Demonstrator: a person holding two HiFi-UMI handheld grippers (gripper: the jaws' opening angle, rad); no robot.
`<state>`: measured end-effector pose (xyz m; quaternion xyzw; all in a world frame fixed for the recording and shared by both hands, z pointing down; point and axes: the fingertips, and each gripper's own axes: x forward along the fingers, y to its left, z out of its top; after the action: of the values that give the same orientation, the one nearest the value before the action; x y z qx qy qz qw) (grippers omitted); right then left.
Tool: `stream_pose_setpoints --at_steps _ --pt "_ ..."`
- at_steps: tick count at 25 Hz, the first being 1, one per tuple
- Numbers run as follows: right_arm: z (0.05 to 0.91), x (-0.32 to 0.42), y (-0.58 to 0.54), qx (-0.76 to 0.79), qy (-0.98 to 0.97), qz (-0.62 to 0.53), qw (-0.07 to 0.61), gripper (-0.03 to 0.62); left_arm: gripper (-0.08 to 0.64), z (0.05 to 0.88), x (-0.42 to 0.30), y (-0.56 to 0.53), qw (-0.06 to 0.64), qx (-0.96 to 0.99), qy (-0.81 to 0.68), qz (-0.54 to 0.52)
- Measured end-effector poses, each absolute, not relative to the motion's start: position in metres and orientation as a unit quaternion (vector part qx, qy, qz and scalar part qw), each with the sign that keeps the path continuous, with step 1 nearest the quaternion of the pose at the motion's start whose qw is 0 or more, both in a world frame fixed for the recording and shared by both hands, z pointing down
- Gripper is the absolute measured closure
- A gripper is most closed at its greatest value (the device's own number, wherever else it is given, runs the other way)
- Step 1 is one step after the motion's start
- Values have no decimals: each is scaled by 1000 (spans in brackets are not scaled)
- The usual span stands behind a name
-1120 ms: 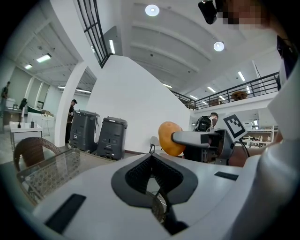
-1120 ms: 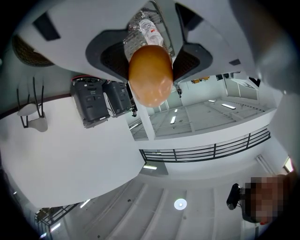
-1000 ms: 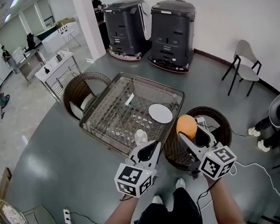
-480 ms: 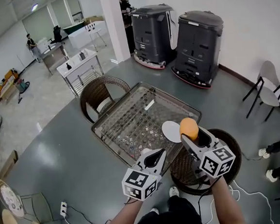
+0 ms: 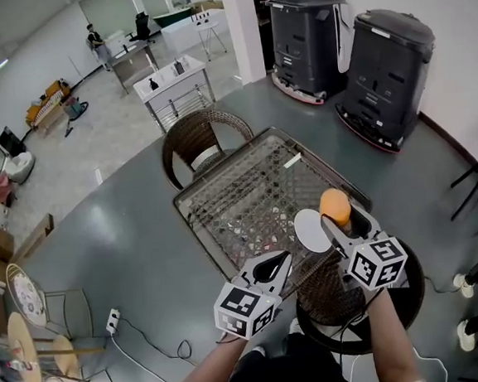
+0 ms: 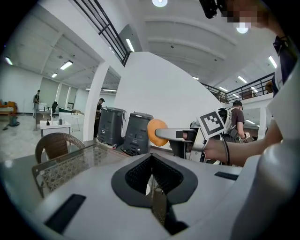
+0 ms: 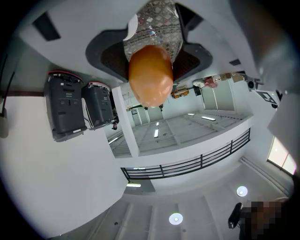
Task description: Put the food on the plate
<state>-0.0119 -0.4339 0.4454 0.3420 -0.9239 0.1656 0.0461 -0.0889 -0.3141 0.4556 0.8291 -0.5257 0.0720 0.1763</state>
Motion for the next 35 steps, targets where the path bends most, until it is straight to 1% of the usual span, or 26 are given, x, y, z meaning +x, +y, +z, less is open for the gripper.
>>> stream_pose_setpoints --at_steps 12,19,28,35 --pt "570 -37 -481 312 -913 214 151 291 552 508 -78 -337 222 807 -532 126" --pt "642 -47 -490 298 -899 217 236 291 552 532 -76 -341 255 796 -532 138" --pt "702 -50 -492 281 -885 199 314 291 552 554 -65 -354 274 793 -521 154" --pt "729 -52 -489 267 -872 173 372 291 552 561 -61 -354 282 789 -522 163"
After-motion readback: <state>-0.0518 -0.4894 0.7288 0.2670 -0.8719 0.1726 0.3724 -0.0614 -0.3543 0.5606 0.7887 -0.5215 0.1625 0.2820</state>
